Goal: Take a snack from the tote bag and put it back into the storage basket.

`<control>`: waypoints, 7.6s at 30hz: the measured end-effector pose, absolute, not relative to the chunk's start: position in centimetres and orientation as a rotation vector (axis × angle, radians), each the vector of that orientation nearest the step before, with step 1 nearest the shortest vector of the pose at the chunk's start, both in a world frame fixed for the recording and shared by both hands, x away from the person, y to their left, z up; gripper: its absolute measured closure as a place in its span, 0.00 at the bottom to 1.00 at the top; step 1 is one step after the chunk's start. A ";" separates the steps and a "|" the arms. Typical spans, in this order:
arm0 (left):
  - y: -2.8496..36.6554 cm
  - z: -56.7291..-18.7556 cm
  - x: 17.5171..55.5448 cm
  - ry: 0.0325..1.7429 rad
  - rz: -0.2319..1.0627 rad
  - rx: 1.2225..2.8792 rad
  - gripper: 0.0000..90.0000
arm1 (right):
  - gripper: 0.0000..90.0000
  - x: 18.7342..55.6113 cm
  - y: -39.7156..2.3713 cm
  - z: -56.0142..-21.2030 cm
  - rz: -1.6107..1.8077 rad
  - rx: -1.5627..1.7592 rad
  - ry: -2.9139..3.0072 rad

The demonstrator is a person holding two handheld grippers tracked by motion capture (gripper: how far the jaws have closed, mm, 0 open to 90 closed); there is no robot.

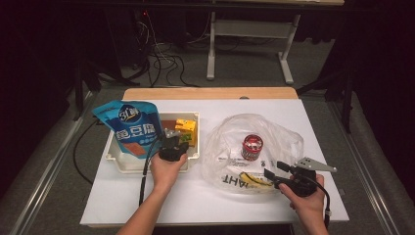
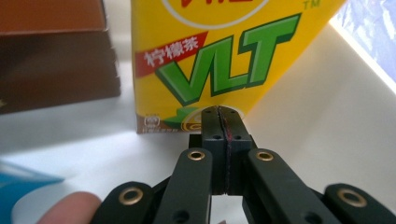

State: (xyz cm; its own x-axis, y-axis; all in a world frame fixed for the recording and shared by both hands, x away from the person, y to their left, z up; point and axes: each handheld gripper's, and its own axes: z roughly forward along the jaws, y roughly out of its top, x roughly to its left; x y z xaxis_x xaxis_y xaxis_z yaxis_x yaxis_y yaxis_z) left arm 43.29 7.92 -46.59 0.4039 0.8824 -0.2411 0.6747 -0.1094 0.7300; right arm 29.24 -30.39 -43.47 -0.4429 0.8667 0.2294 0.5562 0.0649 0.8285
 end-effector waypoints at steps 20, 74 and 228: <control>7.1 -46.1 46.0 1.416 0.374 1.864 1.00 | 0.37 29.2 -30.4 -43.5 1.317 1.414 2.027; 11.5 -41.7 35.5 1.023 0.326 1.727 0.00 | 0.31 33.7 -28.8 -40.7 1.221 1.403 1.969; -3.1 -42.2 33.9 0.595 0.286 1.847 0.28 | 0.21 31.7 -22.6 -36.0 1.380 1.256 2.186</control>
